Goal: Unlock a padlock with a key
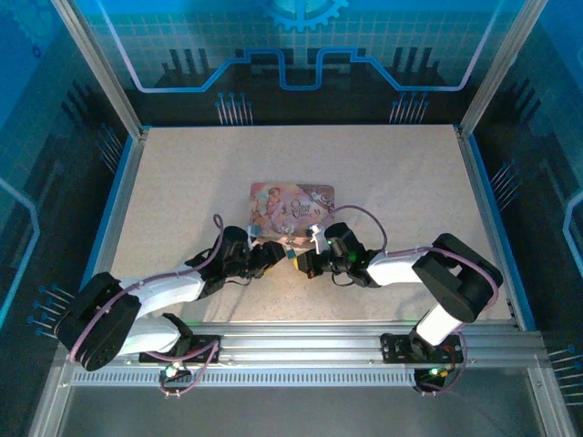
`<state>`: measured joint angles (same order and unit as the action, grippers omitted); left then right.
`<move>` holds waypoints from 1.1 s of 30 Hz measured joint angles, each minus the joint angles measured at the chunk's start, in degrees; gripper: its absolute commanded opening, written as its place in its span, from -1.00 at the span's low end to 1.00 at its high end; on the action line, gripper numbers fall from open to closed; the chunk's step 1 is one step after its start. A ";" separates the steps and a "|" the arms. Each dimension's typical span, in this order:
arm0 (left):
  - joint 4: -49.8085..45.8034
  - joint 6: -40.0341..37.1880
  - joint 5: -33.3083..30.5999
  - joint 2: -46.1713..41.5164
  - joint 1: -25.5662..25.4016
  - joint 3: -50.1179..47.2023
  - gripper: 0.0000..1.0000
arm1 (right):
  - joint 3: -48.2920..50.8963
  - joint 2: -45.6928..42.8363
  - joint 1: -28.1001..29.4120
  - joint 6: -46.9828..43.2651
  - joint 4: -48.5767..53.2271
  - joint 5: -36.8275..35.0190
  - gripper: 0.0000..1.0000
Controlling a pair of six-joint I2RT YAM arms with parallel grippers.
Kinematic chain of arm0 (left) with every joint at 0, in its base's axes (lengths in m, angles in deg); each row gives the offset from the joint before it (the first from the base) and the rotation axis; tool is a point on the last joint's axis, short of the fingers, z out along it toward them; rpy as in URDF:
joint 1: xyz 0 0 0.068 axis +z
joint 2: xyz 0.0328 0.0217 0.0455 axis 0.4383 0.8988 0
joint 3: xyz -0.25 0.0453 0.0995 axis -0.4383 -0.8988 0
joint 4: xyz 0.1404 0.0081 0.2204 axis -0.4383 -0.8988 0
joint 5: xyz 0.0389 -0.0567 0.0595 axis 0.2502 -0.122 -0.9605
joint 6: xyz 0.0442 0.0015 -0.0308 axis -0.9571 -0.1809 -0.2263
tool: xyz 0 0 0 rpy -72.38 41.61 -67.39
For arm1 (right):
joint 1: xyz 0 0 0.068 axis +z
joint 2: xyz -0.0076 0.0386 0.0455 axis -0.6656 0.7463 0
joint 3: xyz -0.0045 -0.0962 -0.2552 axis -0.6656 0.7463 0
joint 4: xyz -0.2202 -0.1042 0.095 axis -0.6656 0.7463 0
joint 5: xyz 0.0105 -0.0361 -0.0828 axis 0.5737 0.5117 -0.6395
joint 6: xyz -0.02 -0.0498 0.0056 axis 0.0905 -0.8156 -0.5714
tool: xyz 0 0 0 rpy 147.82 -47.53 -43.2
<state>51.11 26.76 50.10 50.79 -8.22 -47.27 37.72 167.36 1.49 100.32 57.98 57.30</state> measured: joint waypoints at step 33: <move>14.64 4.31 0.33 9.90 -0.50 -0.02 -0.05 | -2.36 -0.20 0.26 15.96 1.99 2.49 -1.00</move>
<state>65.75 31.07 50.43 60.69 -8.73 -47.29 35.36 167.16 1.76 116.28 59.97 59.79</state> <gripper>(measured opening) 0.468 0.062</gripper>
